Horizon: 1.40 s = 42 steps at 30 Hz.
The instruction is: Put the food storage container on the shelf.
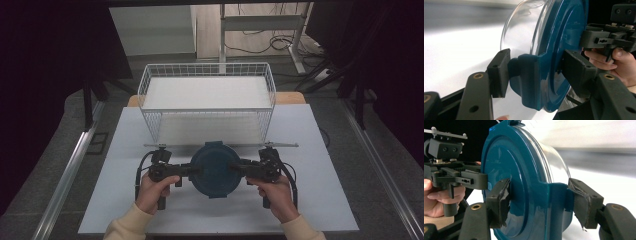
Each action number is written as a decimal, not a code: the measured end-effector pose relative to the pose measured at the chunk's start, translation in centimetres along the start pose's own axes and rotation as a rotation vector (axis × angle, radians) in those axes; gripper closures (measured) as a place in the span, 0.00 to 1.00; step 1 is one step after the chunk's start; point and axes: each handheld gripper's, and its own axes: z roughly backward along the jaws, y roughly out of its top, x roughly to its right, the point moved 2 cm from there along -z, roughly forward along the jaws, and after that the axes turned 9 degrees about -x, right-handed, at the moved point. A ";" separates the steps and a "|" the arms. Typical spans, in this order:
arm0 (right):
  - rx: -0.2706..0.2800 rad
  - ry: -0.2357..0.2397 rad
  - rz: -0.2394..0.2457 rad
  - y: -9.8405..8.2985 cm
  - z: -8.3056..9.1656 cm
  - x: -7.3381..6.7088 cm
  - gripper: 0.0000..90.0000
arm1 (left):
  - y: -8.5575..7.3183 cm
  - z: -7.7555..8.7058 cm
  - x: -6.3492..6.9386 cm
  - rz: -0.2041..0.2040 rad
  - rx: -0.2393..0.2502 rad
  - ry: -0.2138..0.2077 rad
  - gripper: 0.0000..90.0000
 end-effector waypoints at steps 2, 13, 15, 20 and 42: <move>0.002 0.001 0.007 0.2 0.1 -0.1 0.41 | 0.2 0.1 0.2 -0.008 0.001 0.004 0.45; 0.015 0.004 0.023 1.8 0.9 -0.7 0.41 | 1.8 1.1 1.2 -0.036 0.027 0.019 0.45; 0.019 0.004 0.029 2.1 1.1 -0.8 0.41 | 2.0 1.3 1.4 -0.041 0.032 0.022 0.45; 0.031 0.007 0.036 2.8 1.7 -1.2 0.41 | 2.8 1.8 2.1 -0.062 0.042 0.030 0.45; 0.081 -0.003 0.113 6.7 4.7 -3.6 0.42 | 6.5 4.6 5.2 -0.140 0.100 0.043 0.45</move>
